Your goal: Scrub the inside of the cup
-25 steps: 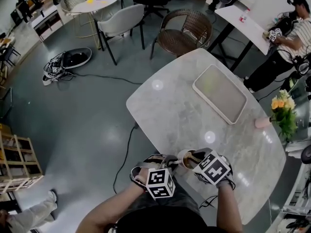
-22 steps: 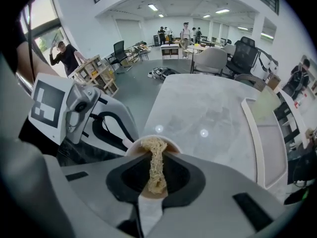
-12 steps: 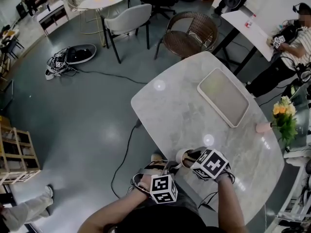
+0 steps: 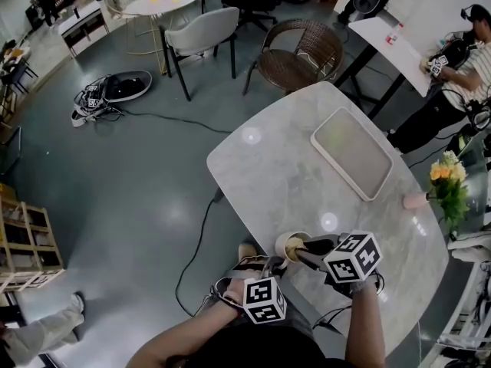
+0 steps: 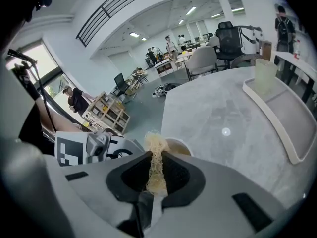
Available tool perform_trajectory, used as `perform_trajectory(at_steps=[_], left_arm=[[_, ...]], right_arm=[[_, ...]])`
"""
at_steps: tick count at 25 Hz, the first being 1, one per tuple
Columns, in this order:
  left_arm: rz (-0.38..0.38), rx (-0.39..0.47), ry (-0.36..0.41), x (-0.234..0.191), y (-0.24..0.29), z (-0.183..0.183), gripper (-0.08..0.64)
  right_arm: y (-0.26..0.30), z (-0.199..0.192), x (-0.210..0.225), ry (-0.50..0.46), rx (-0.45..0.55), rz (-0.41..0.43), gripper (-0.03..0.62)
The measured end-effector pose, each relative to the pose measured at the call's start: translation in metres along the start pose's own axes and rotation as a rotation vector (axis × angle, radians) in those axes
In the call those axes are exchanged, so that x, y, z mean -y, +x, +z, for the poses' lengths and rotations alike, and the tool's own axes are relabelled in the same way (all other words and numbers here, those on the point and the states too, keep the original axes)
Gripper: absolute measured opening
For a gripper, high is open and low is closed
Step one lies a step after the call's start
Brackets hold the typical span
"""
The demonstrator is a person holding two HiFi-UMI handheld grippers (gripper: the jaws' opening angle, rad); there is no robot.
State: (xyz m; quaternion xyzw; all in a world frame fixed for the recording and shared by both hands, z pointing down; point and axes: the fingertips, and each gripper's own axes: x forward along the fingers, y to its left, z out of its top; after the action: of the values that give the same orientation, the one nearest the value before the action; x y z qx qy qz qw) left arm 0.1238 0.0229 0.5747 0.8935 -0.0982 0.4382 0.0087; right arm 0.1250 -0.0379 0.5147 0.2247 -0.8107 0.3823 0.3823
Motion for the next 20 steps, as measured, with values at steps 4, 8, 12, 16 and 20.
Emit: perform_trajectory(at_steps=[4, 8, 12, 16, 20], left_arm=[[-0.013, 0.017, -0.03, 0.003, 0.002, 0.008, 0.057], [-0.031, 0.033, -0.043, 0.011, 0.003, 0.018, 0.057], [-0.044, 0.028, -0.029, 0.018, 0.007, 0.02, 0.057], [-0.051, 0.023, -0.024, 0.02, 0.007, 0.017, 0.057], [-0.037, 0.013, -0.02, 0.018, 0.005, 0.011, 0.055]], right_arm=[[-0.014, 0.007, 0.001, 0.01, 0.047, -0.014, 0.061], [-0.021, 0.005, 0.011, -0.039, 0.011, -0.126, 0.06], [-0.004, -0.003, 0.016, -0.279, -0.158, -0.284, 0.06], [0.022, -0.017, 0.02, -0.533, -0.345, -0.378, 0.06], [0.033, -0.021, 0.02, -0.562, -0.389, -0.374, 0.06]])
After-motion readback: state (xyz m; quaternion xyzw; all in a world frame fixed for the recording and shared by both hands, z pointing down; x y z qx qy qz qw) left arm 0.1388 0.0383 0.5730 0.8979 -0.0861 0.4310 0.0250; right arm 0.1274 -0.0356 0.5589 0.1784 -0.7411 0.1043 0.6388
